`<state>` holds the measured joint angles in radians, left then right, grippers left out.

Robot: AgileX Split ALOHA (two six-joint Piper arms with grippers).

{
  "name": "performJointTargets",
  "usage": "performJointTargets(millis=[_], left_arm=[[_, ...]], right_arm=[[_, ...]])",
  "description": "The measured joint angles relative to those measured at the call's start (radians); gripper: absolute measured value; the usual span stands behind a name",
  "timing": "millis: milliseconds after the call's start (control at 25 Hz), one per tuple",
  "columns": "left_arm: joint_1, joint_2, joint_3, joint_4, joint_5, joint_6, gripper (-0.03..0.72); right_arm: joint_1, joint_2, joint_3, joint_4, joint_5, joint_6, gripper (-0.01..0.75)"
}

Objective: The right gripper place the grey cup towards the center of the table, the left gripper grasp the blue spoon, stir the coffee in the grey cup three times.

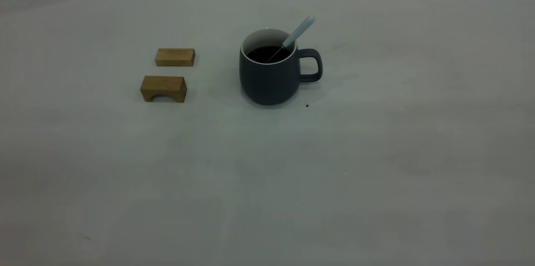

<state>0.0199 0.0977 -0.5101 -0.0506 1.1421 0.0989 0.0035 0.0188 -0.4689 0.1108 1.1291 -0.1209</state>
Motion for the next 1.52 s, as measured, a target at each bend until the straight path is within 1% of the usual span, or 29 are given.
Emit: performJointTargets(millis=[120, 360, 1520], left_arm=[[0.000, -0.050, 0.004, -0.020, -0.025, -0.005, 0.564], [0.000, -0.112, 0.020, -0.028, -0.017, -0.005, 0.564], [0.000, -0.116, 0.023, -0.032, -0.012, -0.004, 0.564]], right_arm=[[0.000, 0.000, 0.000, 0.000, 0.000, 0.000, 0.555], [0.000, 0.000, 0.000, 0.000, 0.000, 0.000, 0.555], [0.000, 0.000, 0.000, 0.000, 0.000, 0.000, 0.555]])
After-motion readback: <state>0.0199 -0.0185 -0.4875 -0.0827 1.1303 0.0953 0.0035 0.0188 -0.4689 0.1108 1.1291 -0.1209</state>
